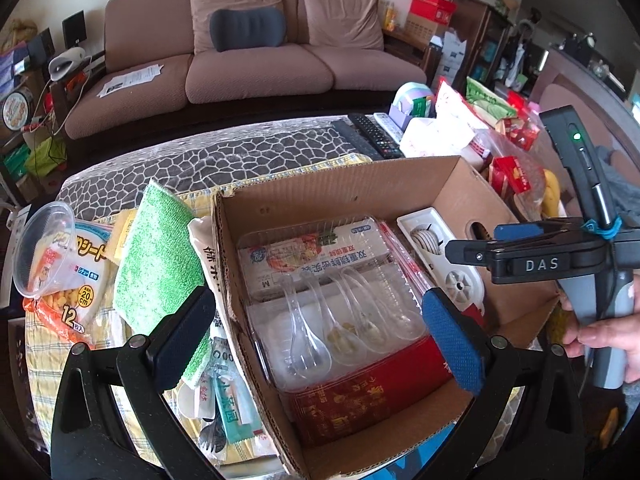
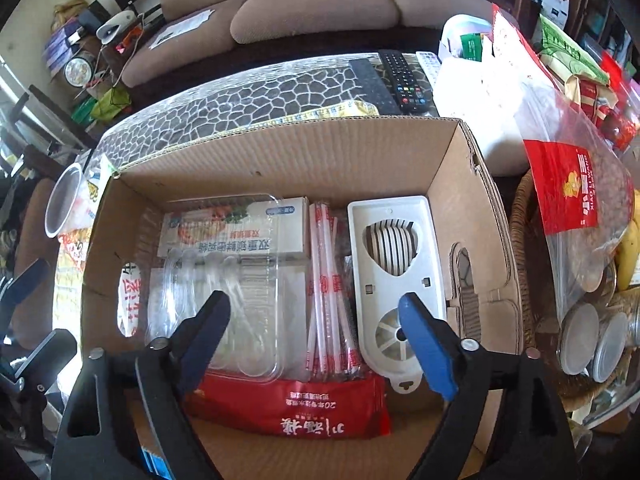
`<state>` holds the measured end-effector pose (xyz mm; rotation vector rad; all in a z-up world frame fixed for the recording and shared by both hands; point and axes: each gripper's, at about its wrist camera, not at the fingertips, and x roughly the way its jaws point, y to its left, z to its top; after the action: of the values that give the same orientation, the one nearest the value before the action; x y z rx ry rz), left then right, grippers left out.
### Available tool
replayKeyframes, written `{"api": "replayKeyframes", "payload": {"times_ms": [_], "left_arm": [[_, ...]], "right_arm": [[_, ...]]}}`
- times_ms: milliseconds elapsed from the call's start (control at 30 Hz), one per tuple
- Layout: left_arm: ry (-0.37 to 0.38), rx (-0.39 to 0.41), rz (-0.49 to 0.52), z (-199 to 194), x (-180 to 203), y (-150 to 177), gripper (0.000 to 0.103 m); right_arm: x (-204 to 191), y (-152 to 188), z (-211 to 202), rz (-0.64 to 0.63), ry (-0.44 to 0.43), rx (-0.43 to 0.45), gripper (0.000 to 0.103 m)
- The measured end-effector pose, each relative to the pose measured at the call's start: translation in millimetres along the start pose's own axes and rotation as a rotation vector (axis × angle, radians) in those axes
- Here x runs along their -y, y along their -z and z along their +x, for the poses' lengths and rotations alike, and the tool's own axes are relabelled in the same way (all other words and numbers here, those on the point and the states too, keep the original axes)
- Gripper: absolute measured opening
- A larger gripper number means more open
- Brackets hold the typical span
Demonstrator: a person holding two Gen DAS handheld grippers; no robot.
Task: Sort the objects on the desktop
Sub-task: 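Move both grippers out of the box back over the table items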
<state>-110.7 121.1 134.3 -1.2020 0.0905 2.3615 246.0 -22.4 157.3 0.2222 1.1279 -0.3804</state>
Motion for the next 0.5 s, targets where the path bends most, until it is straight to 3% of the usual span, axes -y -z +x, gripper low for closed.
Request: {"api": "replayKeyframes", "payload": {"times_ms": [67, 300, 500], "left_arm": [[0.001, -0.003, -0.009, -5.6, -4.9, 5.1, 0.103], [0.007, 0.020, -0.032, -36.6, -31.2, 23.8, 0.103], [-0.017, 0.040, -0.075, -68.3, -85.5, 39.5, 0.103]], "right_arm": [[-5.3, 5.0, -5.3, -0.004, 0.012, 0.006, 0.102], [-37.2, 18.8, -29.1, -0.015, -0.023, 0.043, 0.103], [-87.7, 21.0, -53.1, -0.076, -0.026, 0.093, 0.103]]}}
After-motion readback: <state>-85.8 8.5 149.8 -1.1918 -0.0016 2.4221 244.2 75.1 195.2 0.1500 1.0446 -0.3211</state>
